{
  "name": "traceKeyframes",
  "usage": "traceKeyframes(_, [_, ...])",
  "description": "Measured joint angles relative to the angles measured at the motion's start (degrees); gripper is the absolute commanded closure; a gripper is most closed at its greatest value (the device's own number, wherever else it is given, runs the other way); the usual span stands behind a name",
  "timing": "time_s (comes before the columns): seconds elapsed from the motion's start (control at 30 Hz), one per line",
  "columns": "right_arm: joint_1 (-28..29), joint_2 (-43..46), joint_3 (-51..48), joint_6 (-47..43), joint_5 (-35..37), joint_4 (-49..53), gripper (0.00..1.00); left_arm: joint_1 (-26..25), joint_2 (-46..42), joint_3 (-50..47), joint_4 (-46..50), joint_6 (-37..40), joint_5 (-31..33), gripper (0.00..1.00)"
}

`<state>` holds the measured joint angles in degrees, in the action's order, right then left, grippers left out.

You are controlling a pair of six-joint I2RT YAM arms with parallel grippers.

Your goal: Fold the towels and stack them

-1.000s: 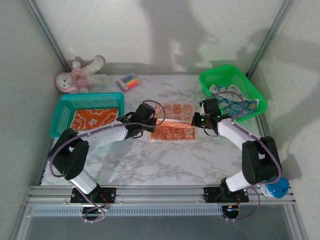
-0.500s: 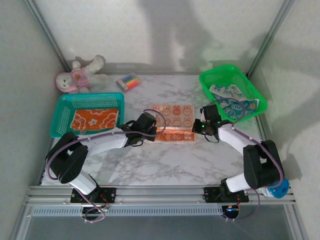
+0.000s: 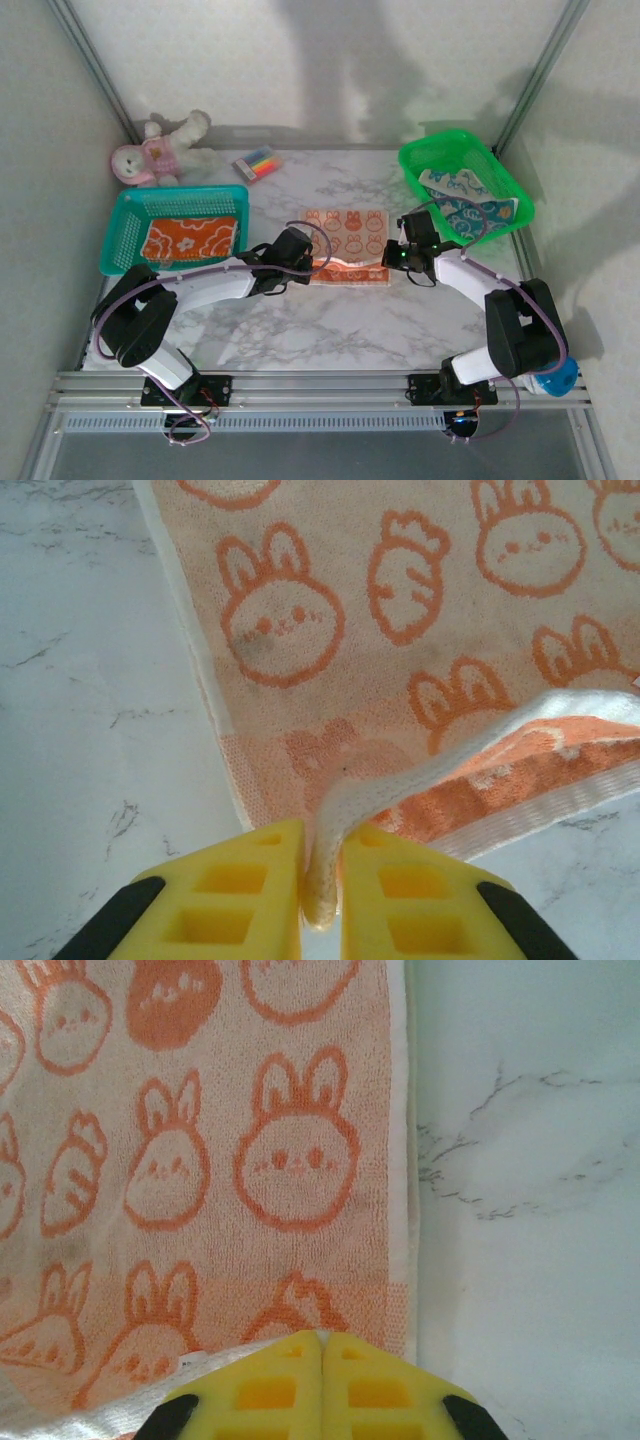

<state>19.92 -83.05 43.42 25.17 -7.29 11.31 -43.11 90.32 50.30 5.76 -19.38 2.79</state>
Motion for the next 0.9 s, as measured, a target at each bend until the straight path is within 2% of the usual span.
traceKeyframes(0.1, [0.0, -0.1, -0.3, 0.0, 0.1, 0.0, 0.97, -0.1, 0.1, -0.5, -0.4, -0.2, 0.0, 0.82])
traceKeyframes(0.2, [0.0, -0.1, -0.8, 0.2, 0.2, 0.0, 0.87, -0.5, 0.1, -1.0, -0.5, -0.5, -0.2, 0.73])
traceKeyframes(0.27, [0.0, -0.1, -0.9, 0.7, 0.2, 0.0, 0.71, -1.0, 0.1, -1.4, -0.6, -0.8, -0.3, 0.58])
traceKeyframes(0.33, [0.1, 0.0, -1.1, 1.0, 0.3, 0.0, 0.64, -1.4, 0.1, -1.7, -0.6, -1.0, -0.5, 0.44])
traceKeyframes(0.37, [0.2, 0.2, -1.4, 1.2, 0.4, 0.1, 0.59, -1.7, 0.1, -1.9, -0.6, -1.3, -0.5, 0.41])
traceKeyframes(0.53, [0.2, 2.8, -1.9, 1.3, 1.3, 1.6, 0.54, -2.8, -0.8, -3.2, -0.3, -2.3, -0.5, 0.34])
traceKeyframes(0.77, [0.2, 5.0, -2.0, 1.3, 1.7, 2.8, 0.54, -3.0, -5.1, -4.0, 1.0, -3.6, -0.3, 0.24])
traceKeyframes(0.9, [0.2, 5.0, -2.0, 1.3, 1.7, 3.3, 0.54, -2.7, -7.0, -4.0, 0.9, -4.5, 0.1, 0.24])
